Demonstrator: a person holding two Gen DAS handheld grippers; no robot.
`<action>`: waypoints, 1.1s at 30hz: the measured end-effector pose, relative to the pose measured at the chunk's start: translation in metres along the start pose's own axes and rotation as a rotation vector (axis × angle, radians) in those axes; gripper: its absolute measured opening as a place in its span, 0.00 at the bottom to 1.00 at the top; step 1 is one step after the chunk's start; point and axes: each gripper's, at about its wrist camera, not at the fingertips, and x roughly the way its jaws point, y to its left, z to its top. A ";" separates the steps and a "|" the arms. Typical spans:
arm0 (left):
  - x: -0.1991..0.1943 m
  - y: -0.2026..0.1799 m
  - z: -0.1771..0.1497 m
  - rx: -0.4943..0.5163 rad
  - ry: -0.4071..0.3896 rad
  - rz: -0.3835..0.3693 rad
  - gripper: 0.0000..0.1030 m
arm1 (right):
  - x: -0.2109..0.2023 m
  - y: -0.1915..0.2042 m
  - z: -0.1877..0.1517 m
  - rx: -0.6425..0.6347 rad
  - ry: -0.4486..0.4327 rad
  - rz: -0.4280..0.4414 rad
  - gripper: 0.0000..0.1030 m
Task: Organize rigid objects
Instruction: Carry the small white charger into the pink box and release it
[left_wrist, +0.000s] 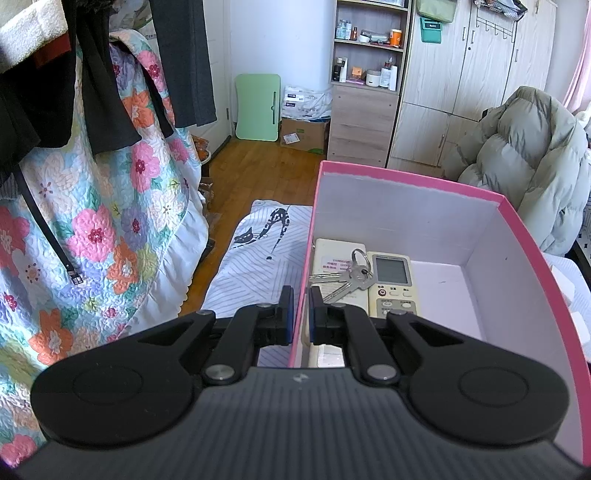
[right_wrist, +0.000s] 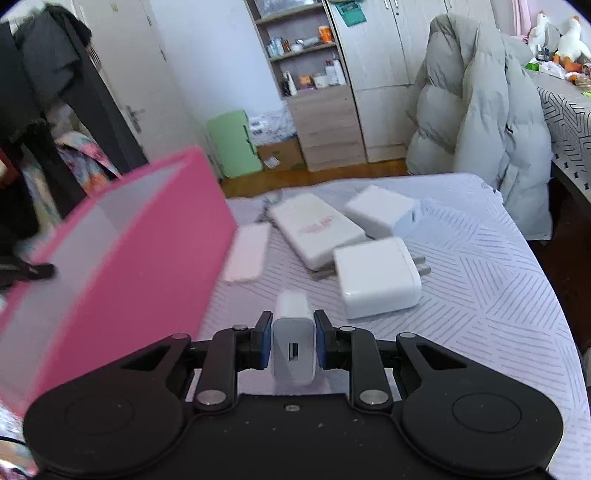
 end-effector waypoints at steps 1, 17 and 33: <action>0.000 0.000 0.000 0.000 0.000 0.000 0.06 | -0.009 0.004 0.002 -0.008 -0.012 0.020 0.26; 0.001 -0.001 0.000 -0.003 0.000 0.002 0.06 | -0.039 0.104 0.061 -0.051 0.128 0.435 0.26; -0.002 0.003 0.000 -0.013 -0.006 -0.015 0.06 | 0.068 0.165 0.034 -0.135 0.428 0.309 0.26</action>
